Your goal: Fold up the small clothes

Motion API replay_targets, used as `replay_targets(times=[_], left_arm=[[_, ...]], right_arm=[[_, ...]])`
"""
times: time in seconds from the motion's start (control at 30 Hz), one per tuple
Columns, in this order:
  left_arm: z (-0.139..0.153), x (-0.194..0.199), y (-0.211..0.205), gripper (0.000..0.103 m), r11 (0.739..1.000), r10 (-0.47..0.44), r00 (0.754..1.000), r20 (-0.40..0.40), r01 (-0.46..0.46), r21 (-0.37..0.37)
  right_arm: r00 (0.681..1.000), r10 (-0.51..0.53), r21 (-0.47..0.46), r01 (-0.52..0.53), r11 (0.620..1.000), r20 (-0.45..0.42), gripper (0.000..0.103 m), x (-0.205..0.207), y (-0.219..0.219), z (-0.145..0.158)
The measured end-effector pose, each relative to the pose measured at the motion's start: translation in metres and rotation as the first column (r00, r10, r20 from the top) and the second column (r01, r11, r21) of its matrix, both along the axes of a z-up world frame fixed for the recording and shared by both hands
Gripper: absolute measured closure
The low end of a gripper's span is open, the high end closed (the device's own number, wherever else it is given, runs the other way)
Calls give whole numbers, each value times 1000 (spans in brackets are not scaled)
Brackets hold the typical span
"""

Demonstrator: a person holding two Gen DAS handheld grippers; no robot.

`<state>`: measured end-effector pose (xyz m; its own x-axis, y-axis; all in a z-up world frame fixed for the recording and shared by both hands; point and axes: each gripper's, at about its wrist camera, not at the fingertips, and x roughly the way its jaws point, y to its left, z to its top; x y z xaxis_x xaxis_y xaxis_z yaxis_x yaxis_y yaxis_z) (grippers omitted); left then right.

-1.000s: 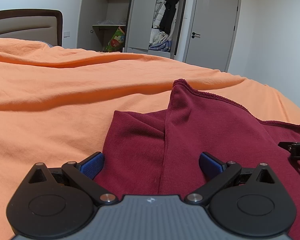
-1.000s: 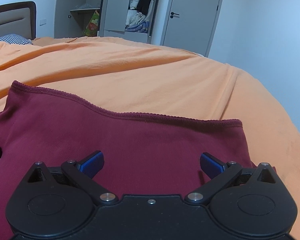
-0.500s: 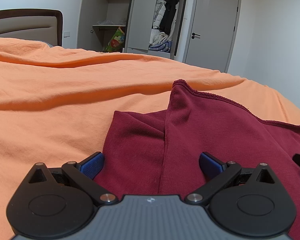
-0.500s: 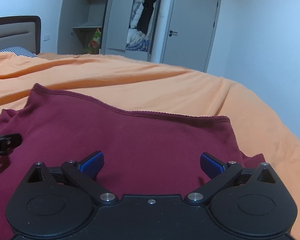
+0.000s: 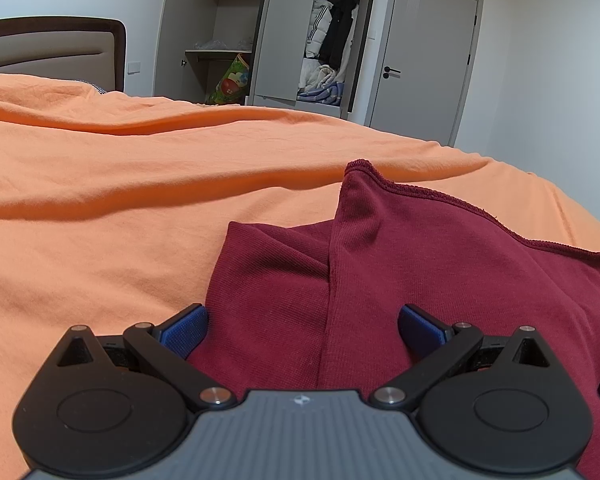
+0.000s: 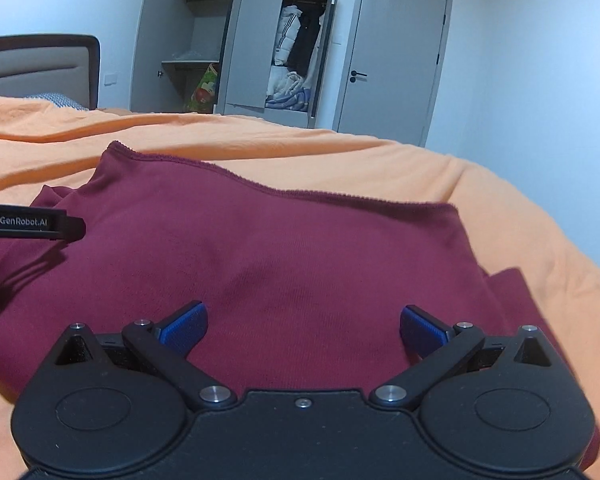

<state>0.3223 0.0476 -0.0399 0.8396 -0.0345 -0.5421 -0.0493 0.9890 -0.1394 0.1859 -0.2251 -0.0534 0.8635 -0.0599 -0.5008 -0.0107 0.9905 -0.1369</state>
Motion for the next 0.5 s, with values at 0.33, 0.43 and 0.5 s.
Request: replay_targets(times=[0.33,0.43,0.5], left_arm=[[23,-16,5,0,1000,8,998,66,-7,-25],[38,-32,9,0,1000,10,995,99,-8,-23],[44,-42,14,0,999,10,996,87,-7,-33]], right_arm=[[1000,2,50,-3,999,20,0,-2,-4,-10],[1000,2,49,-3,999,24,0,-3,-4,-11],[1000,2,50,-3,999,27,0,-4,-4,-11]])
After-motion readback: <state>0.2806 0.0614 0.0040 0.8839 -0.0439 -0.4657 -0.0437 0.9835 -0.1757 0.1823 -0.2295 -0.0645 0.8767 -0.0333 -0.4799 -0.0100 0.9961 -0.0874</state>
